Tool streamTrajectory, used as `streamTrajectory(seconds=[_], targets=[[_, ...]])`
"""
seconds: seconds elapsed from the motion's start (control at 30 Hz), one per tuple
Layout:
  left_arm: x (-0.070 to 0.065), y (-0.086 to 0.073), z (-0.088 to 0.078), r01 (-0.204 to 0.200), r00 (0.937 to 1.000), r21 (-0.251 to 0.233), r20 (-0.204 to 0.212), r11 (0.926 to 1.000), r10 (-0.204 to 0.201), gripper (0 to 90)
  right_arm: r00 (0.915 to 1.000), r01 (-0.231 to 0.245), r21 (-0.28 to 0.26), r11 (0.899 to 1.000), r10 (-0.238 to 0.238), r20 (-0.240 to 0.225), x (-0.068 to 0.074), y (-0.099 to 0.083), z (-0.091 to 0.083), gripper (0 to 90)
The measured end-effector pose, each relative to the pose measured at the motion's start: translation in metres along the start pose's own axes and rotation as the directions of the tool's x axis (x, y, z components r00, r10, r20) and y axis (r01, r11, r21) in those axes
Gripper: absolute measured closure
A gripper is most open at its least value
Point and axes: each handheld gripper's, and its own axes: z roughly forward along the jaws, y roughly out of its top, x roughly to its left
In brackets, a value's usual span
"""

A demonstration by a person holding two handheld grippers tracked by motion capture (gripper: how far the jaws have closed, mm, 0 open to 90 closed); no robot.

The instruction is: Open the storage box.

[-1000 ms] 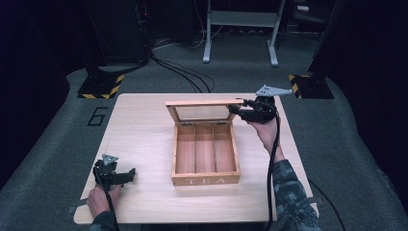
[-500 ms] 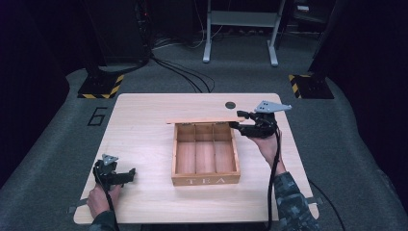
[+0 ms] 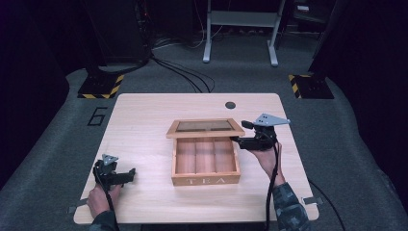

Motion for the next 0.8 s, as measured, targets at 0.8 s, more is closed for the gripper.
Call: streamTrajectory(seconds=[0.8], targets=[[0.0,0.0,0.0,-0.001,1.0,0.004,0.0,1.0,0.001,0.2,0.9943,-0.075,0.111,0.991,0.082,-0.068,0.017,-0.069,0.007,19.1]])
